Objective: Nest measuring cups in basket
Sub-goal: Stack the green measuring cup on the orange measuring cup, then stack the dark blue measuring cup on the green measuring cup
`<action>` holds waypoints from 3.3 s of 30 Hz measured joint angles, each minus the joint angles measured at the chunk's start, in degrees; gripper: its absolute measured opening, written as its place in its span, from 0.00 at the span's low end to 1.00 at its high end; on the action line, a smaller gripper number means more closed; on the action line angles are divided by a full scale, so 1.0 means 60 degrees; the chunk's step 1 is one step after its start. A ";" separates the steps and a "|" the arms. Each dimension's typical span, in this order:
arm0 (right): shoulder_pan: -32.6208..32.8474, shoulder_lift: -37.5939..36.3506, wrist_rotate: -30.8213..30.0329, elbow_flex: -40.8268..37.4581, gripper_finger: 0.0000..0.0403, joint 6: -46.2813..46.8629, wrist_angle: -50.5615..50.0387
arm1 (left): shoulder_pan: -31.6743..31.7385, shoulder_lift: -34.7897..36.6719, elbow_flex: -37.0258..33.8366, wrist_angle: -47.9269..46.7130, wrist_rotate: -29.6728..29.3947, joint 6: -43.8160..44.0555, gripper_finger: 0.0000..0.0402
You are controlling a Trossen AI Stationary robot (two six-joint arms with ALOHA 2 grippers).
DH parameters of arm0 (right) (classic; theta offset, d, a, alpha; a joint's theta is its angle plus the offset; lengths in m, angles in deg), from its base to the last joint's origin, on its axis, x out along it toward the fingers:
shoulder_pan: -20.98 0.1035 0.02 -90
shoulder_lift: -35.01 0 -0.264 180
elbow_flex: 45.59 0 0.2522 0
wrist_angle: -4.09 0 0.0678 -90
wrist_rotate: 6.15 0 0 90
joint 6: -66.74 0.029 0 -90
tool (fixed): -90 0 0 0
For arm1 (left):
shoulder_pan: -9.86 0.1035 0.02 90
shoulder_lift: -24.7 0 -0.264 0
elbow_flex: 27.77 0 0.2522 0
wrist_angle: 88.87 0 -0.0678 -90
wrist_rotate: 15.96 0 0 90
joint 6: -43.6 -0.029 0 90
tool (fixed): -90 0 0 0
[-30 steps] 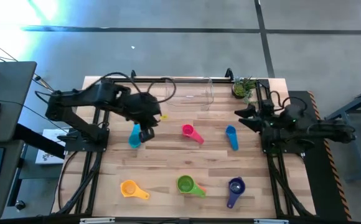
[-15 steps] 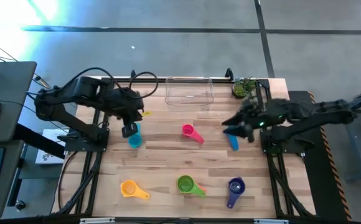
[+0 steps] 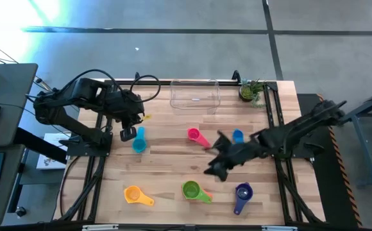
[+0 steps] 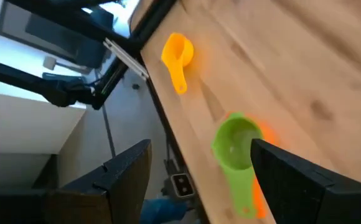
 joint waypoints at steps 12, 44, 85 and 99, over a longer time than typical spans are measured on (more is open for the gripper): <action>0.0807 0.3087 0.0008 0.3126 0.66 0.0555 -0.1570 | 0.0000 0.0007 0.0000 0.0000 0.0000 0.0079 0.14; 0.1935 0.6392 0.0846 0.4845 0.66 0.3614 -0.2401 | 0.0000 0.0000 0.0000 0.0002 -0.0004 -0.0259 0.14; 0.1925 0.6942 0.0031 0.4842 0.66 0.5150 -0.3503 | 0.0000 0.0000 0.0000 0.0002 -0.0004 -0.0161 0.14; 0.1925 0.6674 0.0023 0.4859 0.66 0.5175 -0.3468 | 0.0004 0.0000 0.0000 0.0000 -0.0004 -0.0161 0.14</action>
